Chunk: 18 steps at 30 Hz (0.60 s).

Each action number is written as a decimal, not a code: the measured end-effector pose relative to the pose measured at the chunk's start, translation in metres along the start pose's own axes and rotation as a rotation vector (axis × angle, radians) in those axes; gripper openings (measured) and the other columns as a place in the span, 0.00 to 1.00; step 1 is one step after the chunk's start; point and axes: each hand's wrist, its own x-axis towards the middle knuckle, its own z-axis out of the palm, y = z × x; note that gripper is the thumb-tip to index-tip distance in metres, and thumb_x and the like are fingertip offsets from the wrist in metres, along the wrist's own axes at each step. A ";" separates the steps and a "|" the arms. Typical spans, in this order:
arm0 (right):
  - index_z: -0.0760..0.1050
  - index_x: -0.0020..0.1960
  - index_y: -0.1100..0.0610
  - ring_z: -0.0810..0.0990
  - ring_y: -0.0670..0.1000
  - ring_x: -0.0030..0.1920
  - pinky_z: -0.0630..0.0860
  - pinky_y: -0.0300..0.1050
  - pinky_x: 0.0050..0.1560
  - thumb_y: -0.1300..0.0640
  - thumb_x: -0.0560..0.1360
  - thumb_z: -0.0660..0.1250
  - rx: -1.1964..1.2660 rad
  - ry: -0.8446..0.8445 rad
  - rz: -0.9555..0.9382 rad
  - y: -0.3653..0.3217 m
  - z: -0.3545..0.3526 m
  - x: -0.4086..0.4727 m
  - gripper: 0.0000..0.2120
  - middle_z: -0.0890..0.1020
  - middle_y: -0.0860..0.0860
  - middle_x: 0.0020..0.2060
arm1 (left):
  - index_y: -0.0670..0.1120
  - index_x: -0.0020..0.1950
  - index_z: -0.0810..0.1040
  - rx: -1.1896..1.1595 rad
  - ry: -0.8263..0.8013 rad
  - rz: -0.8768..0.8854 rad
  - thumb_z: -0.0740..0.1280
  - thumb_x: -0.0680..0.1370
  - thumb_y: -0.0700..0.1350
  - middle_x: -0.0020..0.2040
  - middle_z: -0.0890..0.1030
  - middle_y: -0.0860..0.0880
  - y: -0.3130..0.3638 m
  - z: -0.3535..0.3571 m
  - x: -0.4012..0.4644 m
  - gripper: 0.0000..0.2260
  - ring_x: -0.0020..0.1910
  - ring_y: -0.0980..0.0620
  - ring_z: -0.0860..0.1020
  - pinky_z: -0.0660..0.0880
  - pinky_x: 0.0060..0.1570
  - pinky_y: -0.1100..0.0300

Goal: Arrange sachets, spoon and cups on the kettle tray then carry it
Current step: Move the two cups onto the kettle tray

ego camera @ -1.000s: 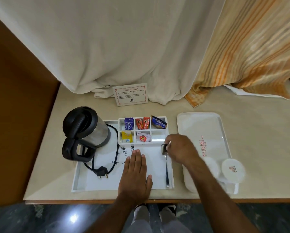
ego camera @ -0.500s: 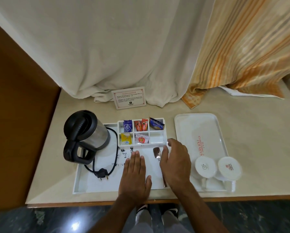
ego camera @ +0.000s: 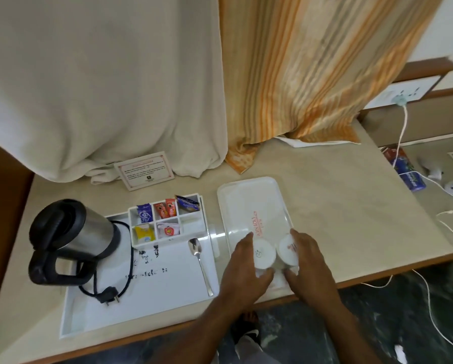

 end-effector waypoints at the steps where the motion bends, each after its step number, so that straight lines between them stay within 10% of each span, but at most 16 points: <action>1: 0.56 0.74 0.49 0.69 0.54 0.67 0.71 0.49 0.62 0.56 0.68 0.75 0.048 0.043 -0.008 -0.001 0.000 0.001 0.41 0.65 0.52 0.71 | 0.55 0.72 0.62 -0.008 0.035 -0.016 0.77 0.70 0.55 0.69 0.72 0.57 0.001 0.000 0.001 0.36 0.64 0.63 0.69 0.69 0.65 0.65; 9: 0.61 0.69 0.41 0.70 0.43 0.59 0.68 0.38 0.57 0.53 0.61 0.75 0.183 0.091 -0.212 -0.088 0.023 -0.020 0.40 0.69 0.40 0.61 | 0.61 0.62 0.71 0.001 0.280 -0.055 0.76 0.65 0.52 0.57 0.77 0.65 -0.054 -0.104 -0.048 0.28 0.58 0.65 0.74 0.68 0.54 0.74; 14: 0.57 0.69 0.38 0.69 0.46 0.64 0.67 0.37 0.62 0.51 0.63 0.75 0.102 -0.043 -0.247 -0.163 0.098 -0.023 0.40 0.67 0.41 0.67 | 0.55 0.62 0.73 0.057 0.328 -0.234 0.77 0.63 0.49 0.58 0.79 0.55 -0.118 -0.171 -0.086 0.29 0.58 0.55 0.76 0.74 0.58 0.53; 18: 0.56 0.70 0.41 0.68 0.51 0.67 0.72 0.46 0.64 0.52 0.66 0.72 0.031 -0.121 -0.227 -0.186 0.135 -0.020 0.39 0.65 0.46 0.72 | 0.54 0.63 0.73 0.008 0.321 -0.251 0.77 0.64 0.48 0.57 0.79 0.54 -0.138 -0.184 -0.092 0.29 0.58 0.56 0.76 0.74 0.57 0.57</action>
